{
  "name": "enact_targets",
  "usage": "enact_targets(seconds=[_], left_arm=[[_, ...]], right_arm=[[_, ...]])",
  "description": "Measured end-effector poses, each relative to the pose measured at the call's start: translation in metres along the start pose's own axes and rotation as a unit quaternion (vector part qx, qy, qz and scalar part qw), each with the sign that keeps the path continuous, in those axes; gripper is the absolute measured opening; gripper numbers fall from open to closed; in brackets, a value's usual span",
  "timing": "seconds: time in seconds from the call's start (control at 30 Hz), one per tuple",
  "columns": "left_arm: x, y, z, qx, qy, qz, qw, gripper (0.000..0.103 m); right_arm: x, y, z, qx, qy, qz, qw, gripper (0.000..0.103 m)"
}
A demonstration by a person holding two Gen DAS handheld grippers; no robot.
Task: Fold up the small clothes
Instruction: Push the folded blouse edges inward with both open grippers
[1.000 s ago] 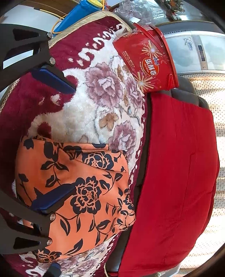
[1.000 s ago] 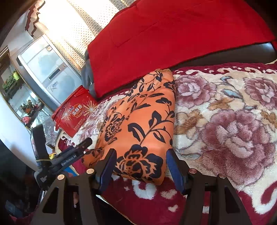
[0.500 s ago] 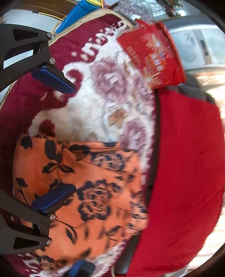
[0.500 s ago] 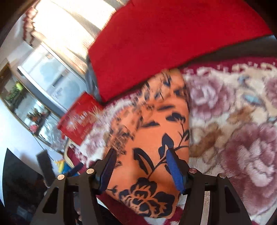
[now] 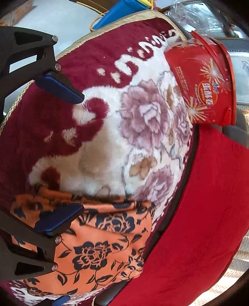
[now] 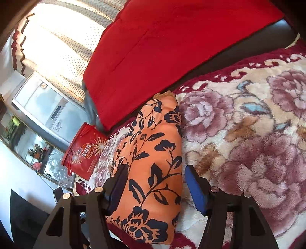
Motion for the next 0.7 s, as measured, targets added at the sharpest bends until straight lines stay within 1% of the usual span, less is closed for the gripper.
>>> enact_targets(seconds=[0.07,0.13,0.23,0.27,0.33,0.37,0.4,0.43,0.5,0.6,0.63,0.7], left_arm=[[0.001,0.003,0.007,-0.017,0.005,0.005,0.9998,0.103],[0.0,0.005,0.012,-0.029,0.013,0.0,0.9995,0.103],[0.001,0.003,0.014,-0.052,0.061,-0.025,0.9964,0.103],[0.004,0.001,0.013,-0.056,0.074,-0.023,0.9955,0.103],[0.017,-0.001,0.011,-0.07,0.12,-0.009,0.9903,0.103],[0.022,-0.002,0.011,-0.073,0.129,0.0,0.989,0.103],[0.03,-0.002,0.012,-0.075,0.127,0.018,0.9889,0.103],[0.04,-0.002,0.015,-0.076,0.115,0.047,0.9893,0.103],[0.053,-0.001,0.019,-0.082,0.108,0.077,0.9878,0.103],[0.066,0.004,0.028,-0.104,0.111,0.098,0.9835,0.103],[0.069,0.004,0.031,-0.107,0.11,0.103,0.9828,0.103],[0.076,0.004,0.031,-0.101,0.108,0.111,0.9828,0.103]], right_arm=[[0.002,0.002,0.005,-0.009,0.002,0.005,1.0,0.067],[0.004,0.004,0.009,-0.016,0.005,0.013,1.0,0.069],[0.006,0.005,0.02,-0.036,-0.008,0.027,0.999,0.07],[0.008,0.005,0.026,-0.045,-0.01,0.031,0.998,0.07],[0.013,0.002,0.036,-0.057,-0.021,0.042,0.997,0.07],[0.015,0.002,0.04,-0.062,-0.026,0.05,0.996,0.07],[0.018,0.001,0.045,-0.069,-0.032,0.058,0.995,0.07],[0.021,0.001,0.05,-0.078,-0.037,0.067,0.994,0.07],[0.023,0.002,0.058,-0.087,-0.05,0.081,0.992,0.07],[0.02,0.001,0.063,-0.092,-0.057,0.075,0.991,0.073],[0.018,0.001,0.065,-0.092,-0.059,0.071,0.991,0.073],[0.016,0.0,0.071,-0.093,-0.061,0.065,0.992,0.073]])
Point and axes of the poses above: each gripper's, at about its wrist camera, not at the fingertips, and z roughly the way its jaws point, x to its right, y to its underside, the point moved 6 cm from there along z, roughly the way its jaws point, and after that the axes turned 6 degrees about -z, right-handed, at the moved point
